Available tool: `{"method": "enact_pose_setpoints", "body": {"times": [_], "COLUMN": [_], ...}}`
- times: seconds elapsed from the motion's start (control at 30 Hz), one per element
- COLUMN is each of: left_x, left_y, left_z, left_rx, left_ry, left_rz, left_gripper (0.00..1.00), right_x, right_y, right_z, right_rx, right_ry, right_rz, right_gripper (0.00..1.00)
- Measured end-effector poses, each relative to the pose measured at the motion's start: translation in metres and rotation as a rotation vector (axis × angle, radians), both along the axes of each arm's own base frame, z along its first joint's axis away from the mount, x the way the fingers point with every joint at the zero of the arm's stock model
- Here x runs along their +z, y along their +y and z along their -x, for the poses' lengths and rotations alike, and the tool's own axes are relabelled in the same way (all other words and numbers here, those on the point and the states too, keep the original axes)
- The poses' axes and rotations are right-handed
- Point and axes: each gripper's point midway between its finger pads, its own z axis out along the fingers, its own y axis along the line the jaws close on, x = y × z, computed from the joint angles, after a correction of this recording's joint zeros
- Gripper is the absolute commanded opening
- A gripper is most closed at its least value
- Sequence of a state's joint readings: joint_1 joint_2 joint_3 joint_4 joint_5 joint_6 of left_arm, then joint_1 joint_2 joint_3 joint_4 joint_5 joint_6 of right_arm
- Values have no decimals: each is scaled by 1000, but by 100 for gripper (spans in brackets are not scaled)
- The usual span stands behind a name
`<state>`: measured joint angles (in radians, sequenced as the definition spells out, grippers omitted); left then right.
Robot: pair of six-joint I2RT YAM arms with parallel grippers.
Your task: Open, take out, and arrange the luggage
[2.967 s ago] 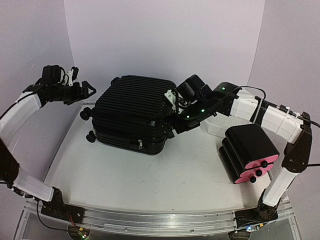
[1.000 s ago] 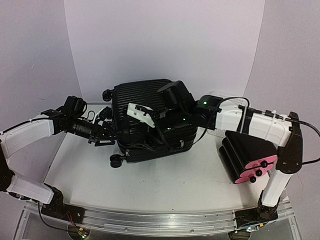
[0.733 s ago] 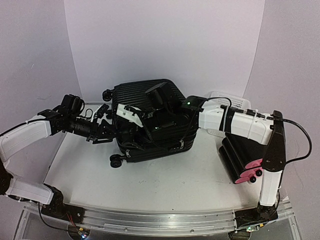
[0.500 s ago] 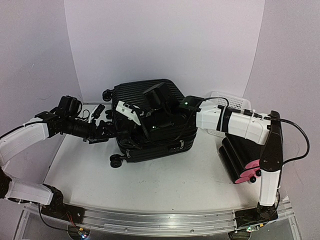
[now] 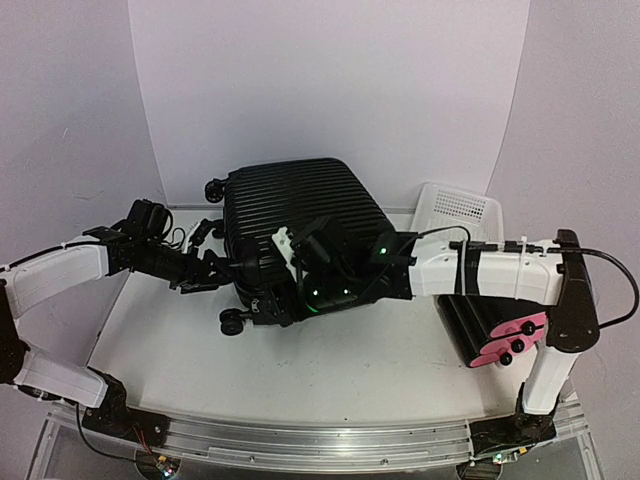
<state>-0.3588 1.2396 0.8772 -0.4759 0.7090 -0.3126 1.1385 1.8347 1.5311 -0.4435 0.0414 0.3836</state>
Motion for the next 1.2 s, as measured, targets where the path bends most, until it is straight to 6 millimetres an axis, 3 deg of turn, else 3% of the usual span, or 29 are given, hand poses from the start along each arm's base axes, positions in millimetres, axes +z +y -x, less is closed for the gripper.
{"method": "enact_pose_setpoints", "body": {"times": [0.1, 0.23, 0.37, 0.53, 0.67, 0.83, 0.97, 1.03, 1.2], "left_x": [-2, 4, 3, 3, 4, 4, 5, 6, 6], "left_y": [-4, -5, -5, -9, -17, -38, -59, -66, -77], "left_z": [-2, -15, -17, -15, -11, 0, 11, 16, 26], "left_rx": [-27, -38, -62, -85, -96, -125, -149, -156, -167], "left_ry": [7, -38, -51, -33, -31, -2, 33, 47, 84], "left_rz": [9, -6, -31, -19, -17, -13, 2, 7, 13], "left_gripper": [75, 62, 57, 51, 45, 40, 38, 37, 31], "right_x": [-25, -44, -42, -29, -34, -40, -38, -33, -28], "right_y": [-8, -27, -51, -84, -110, -129, -135, -129, -87], "right_z": [9, -2, -27, -74, -88, -94, -87, -77, -4], "right_rx": [-67, -159, -245, -353, -360, -310, -296, -287, -171], "right_ry": [30, 12, 3, 13, 47, 58, 68, 40, -54], "right_rz": [42, 96, 94, 53, 86, 158, 194, 182, 59], "right_gripper": [78, 77, 72, 72, 72, 73, 77, 78, 73]}}
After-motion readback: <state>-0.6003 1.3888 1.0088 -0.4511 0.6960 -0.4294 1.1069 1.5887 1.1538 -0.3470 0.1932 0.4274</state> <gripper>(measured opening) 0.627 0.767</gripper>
